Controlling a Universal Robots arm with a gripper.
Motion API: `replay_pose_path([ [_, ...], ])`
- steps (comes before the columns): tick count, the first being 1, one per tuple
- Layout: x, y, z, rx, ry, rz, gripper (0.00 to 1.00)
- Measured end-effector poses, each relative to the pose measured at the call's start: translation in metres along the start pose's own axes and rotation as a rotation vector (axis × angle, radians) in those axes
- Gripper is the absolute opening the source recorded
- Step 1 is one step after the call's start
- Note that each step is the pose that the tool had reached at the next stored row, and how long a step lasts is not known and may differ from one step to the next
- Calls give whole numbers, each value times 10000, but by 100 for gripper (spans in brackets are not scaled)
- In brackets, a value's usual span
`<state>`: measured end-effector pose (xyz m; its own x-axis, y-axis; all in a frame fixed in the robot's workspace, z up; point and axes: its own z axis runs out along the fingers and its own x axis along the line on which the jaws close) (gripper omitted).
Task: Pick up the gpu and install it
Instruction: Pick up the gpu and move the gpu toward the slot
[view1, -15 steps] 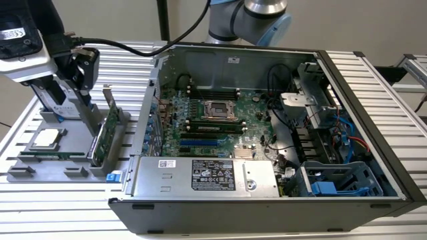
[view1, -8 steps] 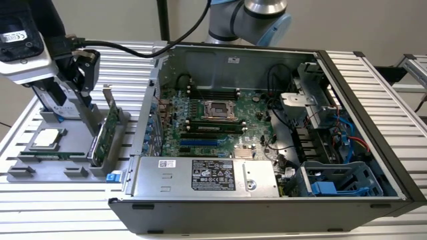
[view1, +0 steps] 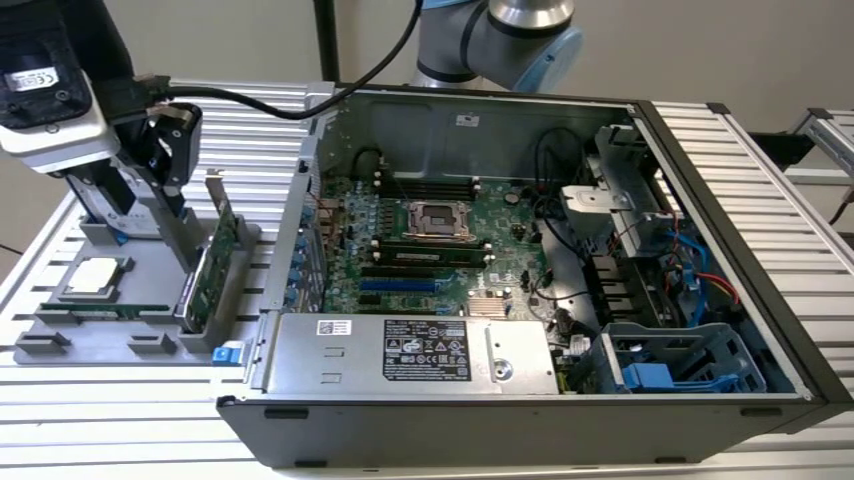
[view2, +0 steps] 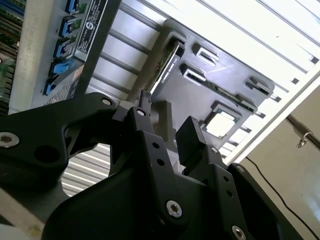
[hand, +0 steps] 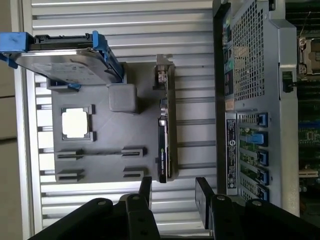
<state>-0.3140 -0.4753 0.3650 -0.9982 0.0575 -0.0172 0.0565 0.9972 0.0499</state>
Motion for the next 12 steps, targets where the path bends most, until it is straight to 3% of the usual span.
replay_pose_path([
  [12,1,-1,48,-1,0,0,100],
])
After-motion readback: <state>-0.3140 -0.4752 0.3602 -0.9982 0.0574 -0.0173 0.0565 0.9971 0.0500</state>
